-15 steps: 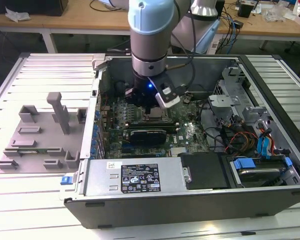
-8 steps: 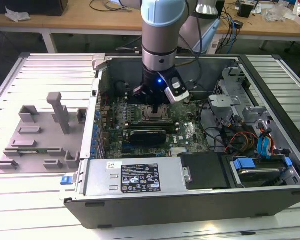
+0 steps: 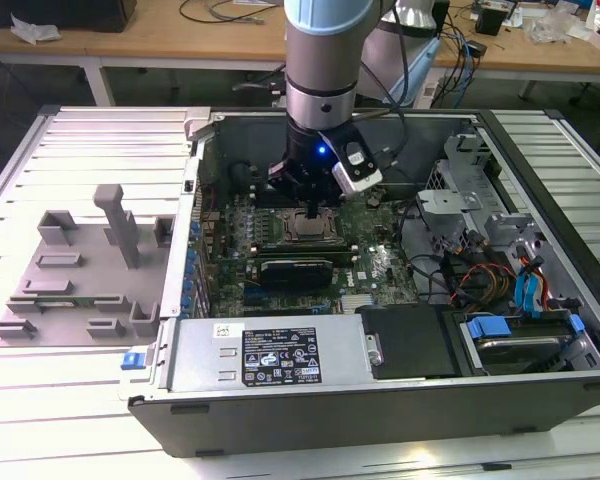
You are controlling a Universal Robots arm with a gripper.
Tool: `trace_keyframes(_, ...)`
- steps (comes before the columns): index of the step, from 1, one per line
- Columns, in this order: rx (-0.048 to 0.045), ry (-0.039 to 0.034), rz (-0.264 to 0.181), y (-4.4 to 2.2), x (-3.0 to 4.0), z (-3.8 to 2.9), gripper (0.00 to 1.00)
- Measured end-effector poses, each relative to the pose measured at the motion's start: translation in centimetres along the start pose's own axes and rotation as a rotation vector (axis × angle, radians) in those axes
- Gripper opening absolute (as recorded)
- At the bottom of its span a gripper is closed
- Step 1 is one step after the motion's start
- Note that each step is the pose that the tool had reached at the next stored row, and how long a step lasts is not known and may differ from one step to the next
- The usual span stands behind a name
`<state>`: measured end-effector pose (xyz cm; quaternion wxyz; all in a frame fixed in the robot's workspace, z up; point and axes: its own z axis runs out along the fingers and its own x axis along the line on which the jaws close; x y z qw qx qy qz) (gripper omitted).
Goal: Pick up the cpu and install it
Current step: 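Install the second cpu locking lever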
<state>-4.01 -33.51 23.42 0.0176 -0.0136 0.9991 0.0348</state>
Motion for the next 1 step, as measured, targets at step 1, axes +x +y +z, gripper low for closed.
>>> trace_keyframes(1, 0.0001, 0.0000, 0.000, 0.00, 0.00, 0.00, 0.11)
